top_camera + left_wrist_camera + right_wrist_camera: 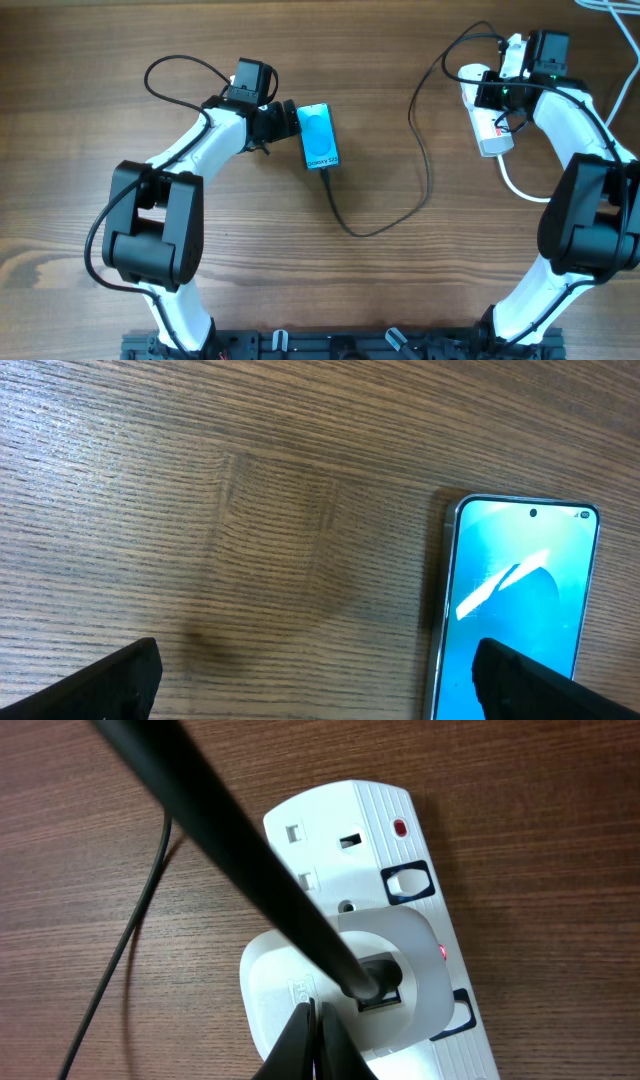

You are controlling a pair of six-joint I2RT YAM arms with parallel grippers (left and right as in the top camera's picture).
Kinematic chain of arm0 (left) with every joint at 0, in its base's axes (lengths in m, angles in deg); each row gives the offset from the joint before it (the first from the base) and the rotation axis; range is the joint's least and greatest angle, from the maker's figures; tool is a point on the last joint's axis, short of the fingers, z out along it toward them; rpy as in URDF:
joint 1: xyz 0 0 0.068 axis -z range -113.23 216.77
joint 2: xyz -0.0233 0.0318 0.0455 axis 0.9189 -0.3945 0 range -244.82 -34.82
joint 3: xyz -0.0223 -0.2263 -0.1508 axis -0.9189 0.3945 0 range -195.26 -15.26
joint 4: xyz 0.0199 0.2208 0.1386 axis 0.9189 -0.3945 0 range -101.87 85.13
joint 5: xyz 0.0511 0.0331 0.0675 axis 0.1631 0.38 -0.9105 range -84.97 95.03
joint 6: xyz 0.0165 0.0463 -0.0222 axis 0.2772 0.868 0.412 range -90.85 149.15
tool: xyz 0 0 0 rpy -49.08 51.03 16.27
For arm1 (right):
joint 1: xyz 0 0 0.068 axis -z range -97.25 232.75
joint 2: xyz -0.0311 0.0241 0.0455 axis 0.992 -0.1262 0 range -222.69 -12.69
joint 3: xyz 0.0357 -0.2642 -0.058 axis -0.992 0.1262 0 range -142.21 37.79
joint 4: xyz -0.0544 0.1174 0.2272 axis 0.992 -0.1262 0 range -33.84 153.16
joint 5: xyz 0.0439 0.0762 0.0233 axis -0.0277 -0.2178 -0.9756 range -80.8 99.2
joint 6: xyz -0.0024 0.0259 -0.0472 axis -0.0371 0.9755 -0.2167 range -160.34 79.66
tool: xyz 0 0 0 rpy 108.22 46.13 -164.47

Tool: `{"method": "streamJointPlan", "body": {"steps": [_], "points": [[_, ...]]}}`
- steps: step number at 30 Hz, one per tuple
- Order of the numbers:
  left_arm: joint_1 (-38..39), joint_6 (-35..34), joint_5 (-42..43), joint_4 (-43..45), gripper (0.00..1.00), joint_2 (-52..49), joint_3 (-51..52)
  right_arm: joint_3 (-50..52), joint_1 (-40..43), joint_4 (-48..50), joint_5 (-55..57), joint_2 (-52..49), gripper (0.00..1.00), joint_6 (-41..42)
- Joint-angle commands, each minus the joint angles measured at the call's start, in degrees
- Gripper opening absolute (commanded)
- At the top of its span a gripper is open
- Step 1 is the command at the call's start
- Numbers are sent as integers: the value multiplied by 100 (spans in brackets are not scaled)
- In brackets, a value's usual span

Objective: Plug charger to phone and switch on socket

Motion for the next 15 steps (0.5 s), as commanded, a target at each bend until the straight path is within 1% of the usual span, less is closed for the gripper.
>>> {"method": "streamJointPlan", "body": {"steps": [1, 4, 5, 7, 8, 9, 10, 12, 15], "points": [[11, 22, -76, 20, 100, -57, 15, 44, -44, -138, 87, 212, 5, 63], [11, 22, -76, 20, 100, -57, 15, 42, -44, -129, 114, 754, 6, 59], [13, 22, -76, 20, 100, -57, 15, 42, -42, -98, 138, 1069, 12, 61], [11, 22, -76, 20, 100, -57, 15, 42, -42, -72, 157, 1311, 25, 63], [11, 22, -76, 20, 100, -57, 15, 42, -44, -63, 157, 1412, 29, 63], [11, 22, -76, 20, 100, -57, 15, 42, -44, -50, 157, 1493, 40, 63], [11, 22, -76, 20, 100, -57, 15, 42, -44, -26, 186, 1537, 54, 61], [11, 22, -76, 22, 100, -57, 15, 44, -44, -11, 310, 1521, 59, 46], [11, 22, -76, 22, 100, -57, 15, 50, -44, -7, 601, 1373, 64, -118]]}}
